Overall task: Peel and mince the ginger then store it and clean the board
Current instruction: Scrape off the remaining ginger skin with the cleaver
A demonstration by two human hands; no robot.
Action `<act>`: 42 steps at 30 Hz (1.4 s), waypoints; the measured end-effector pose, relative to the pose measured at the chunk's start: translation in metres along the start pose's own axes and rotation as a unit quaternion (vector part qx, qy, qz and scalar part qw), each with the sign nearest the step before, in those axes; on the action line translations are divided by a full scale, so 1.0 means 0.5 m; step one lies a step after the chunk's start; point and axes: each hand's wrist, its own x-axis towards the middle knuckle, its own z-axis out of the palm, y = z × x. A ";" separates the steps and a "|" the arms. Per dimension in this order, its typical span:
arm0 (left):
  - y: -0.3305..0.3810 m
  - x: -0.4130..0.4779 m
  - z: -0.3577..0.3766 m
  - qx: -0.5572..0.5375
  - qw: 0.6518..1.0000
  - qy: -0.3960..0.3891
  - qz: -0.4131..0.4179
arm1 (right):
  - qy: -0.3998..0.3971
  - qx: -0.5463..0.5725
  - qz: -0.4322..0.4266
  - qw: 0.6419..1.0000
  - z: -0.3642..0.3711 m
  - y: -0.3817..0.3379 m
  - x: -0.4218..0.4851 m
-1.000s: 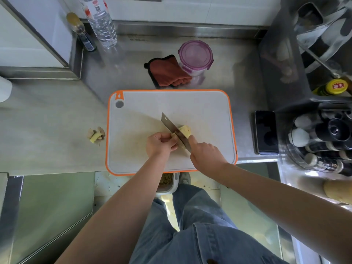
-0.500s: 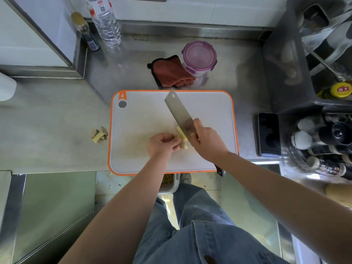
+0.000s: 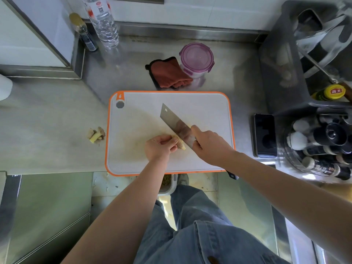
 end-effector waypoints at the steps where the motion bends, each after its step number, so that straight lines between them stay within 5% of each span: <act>1: 0.000 0.000 0.000 0.001 1.000 0.000 0.001 | 0.001 0.002 0.002 1.000 -0.001 0.000 -0.003; 23: -0.001 -0.001 0.004 -0.005 1.000 0.003 -0.005 | -0.035 -0.036 0.020 0.999 0.007 -0.014 -0.010; 42: -0.008 0.001 0.001 0.017 1.000 -0.009 0.015 | 0.013 -0.020 0.033 0.999 0.092 -0.018 0.043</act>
